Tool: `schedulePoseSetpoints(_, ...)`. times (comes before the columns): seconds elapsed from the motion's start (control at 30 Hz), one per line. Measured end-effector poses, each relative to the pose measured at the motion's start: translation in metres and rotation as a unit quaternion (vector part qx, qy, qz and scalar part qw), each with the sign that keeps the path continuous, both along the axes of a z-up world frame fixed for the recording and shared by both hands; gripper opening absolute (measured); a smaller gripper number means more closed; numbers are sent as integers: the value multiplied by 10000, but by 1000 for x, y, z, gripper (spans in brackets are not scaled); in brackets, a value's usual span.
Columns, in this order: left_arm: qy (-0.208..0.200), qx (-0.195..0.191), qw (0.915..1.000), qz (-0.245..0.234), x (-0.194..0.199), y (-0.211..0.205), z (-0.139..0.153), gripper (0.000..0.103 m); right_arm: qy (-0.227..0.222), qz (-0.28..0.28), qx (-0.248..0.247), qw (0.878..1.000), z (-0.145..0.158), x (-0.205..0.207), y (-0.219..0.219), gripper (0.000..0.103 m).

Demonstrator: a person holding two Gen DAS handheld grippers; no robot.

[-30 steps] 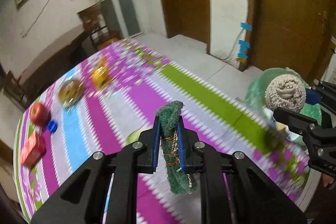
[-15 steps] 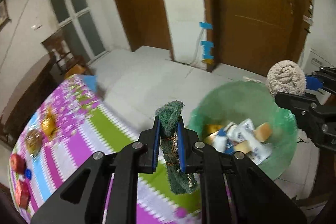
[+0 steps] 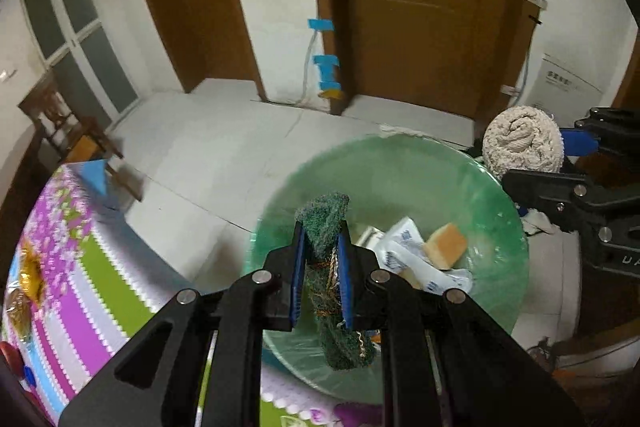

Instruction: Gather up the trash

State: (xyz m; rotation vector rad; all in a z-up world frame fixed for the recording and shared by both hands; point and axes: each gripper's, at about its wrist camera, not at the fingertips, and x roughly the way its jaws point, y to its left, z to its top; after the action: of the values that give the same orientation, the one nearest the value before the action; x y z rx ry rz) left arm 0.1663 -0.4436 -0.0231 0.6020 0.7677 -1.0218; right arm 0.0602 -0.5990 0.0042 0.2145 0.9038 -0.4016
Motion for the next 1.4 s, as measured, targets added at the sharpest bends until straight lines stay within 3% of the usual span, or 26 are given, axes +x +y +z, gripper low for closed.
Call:
schedulePoseSetpoints(0.23, 158, 14, 9999, -39, 4, -2, -9, 15, 148, 97, 36, 9998, -15, 2, 3, 45)
schedulePoseSetpoints(0.27, 163, -13, 9999, -28, 5, -3, -9, 19, 157, 127, 13, 9998, -16, 4, 3, 47)
schedulePoseSetpoints(0.3, 173, -27, 9998, -36, 6, -3, -10, 20, 170, 197, -14, 9997, -17, 6, 5, 60)
schedulePoseSetpoints(0.37, 129, 14, 9999, 27, 7, -3, -11, 45, 234, 226, -157, 9993, -22, 13, 7, 74)
schedulePoseSetpoints(0.43, 47, -36, 10000, 80, 6, 1, -11, 57, 230, 172, -262, 9992, -22, 12, 8, 74)
schedulePoseSetpoints(0.7, -154, -202, 9994, 226, 0, 16, -4, 58, 43, -8, -285, 9996, -16, -5, 8, 74)
schedulePoseSetpoints(0.77, -309, -272, 9988, 255, -6, 22, 0, 63, -37, -73, -344, 9994, -15, -13, 12, 76)
schedulePoseSetpoints(0.87, -466, -492, 9970, 364, -14, 36, 9, 73, -272, -330, -563, 9975, -11, -34, 23, 94)
schedulePoseSetpoints(0.93, -479, -678, 9957, 405, -22, 48, 17, 80, -500, -430, -640, 9958, -6, -50, 34, 98)
schedulePoseSetpoints(0.97, -477, -767, 9952, 387, -27, 54, 21, 86, -635, -472, -654, 9947, -2, -59, 39, 98)
schedulePoseSetpoints(1.13, -721, -1320, 9881, 316, -59, 89, 37, 97, -1429, -1000, -762, 9817, 16, -111, 61, 98)
schedulePoseSetpoints(1.4, -1006, -2106, 9717, 369, -92, 138, 45, 97, -1887, -1742, -1413, 9561, 21, -161, 110, 98)
